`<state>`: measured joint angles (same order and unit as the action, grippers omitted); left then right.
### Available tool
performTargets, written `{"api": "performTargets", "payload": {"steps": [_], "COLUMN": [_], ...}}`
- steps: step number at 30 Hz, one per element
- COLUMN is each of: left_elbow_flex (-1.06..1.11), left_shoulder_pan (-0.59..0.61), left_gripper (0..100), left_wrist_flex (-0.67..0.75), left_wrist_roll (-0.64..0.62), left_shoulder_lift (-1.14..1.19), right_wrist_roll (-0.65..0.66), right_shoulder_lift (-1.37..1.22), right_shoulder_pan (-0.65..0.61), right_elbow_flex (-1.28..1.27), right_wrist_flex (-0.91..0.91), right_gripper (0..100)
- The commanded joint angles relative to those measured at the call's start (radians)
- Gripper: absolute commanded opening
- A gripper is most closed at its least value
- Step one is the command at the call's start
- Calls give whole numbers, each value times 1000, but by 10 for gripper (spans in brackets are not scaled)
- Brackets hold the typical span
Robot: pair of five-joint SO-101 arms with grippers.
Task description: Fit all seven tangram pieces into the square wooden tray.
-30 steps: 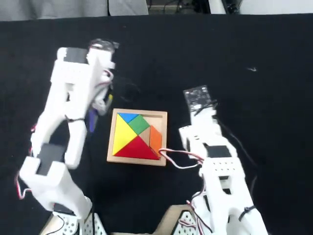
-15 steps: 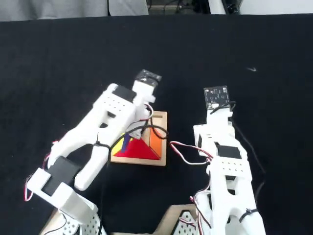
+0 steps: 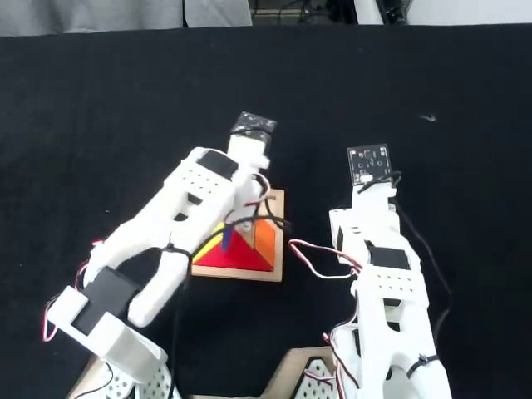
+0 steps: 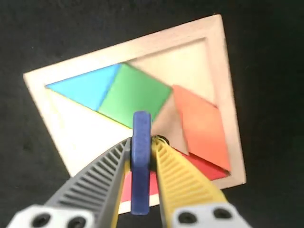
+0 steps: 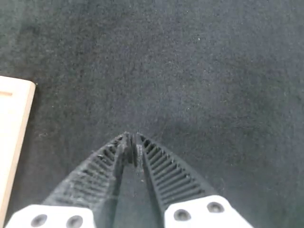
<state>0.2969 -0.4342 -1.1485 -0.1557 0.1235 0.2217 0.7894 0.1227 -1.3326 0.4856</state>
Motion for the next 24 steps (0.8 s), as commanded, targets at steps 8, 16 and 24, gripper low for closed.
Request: {"api": "performTargets", "payload": {"steps": [8,16,24], "left_elbow_flex": [-28,-25,-120], "left_shoulder_pan": [-39,-2,265], "left_gripper": [120,263,263], "left_wrist_flex": [37,29,-181], "left_wrist_roll": [-58,-84,52], "left_shoulder_lift": [-41,-49,-144], "right_wrist_roll": [-8,-8,-6], "right_shoulder_lift": [31,30,30], "right_shoulder_pan": [12,12,6], "right_elbow_flex": [47,47,42], "right_wrist_flex": [-25,-25,-17], "right_gripper": [11,11,11]}}
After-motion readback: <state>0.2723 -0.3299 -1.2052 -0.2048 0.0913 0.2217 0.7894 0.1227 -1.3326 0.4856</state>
